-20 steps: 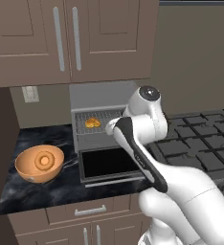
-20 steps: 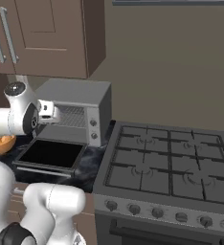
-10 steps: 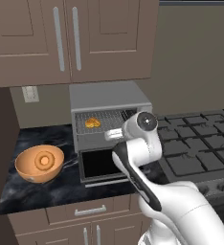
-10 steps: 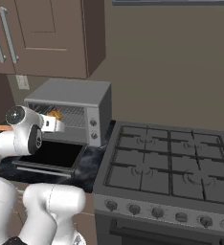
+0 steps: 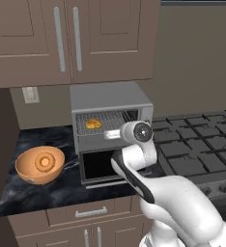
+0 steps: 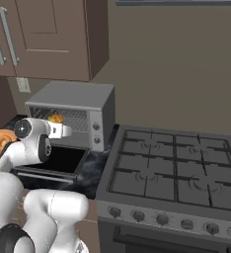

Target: Pick up the heated bread from the toaster oven and place it in the bowl. Then move the bread bowl to the dining counter.

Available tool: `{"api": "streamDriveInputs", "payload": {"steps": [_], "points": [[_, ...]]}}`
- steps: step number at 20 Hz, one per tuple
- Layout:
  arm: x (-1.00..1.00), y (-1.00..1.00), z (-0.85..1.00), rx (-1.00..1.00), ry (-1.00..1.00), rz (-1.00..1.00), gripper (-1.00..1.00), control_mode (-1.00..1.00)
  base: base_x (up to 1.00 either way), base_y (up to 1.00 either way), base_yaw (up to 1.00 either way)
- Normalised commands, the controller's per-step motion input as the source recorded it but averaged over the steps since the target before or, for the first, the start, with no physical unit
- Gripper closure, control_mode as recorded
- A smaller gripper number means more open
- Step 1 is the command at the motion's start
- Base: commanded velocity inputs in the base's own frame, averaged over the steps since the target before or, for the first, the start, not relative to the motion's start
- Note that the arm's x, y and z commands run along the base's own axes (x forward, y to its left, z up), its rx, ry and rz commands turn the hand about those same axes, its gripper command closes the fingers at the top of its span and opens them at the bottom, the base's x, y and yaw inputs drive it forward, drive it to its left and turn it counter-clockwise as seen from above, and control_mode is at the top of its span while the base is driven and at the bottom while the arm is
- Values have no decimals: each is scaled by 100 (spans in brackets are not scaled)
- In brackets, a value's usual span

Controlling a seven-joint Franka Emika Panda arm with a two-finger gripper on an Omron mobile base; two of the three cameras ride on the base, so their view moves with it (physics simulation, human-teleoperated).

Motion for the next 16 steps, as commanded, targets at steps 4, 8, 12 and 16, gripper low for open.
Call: {"api": "streamDriveInputs", "payload": {"steps": [4, 8, 12, 16], "points": [[51, 0, 0, 0, -5, 0, -100, -100, 0, 0, 0], [46, 0, -2, 0, 0, 0, -100, -100, 0, 0, 0], [47, 0, -6, 0, 0, 0, -100, -100, 0, 0, 0], [50, 0, -10, 0, 0, 0, -100, -100, 0, 0, 0]]}}
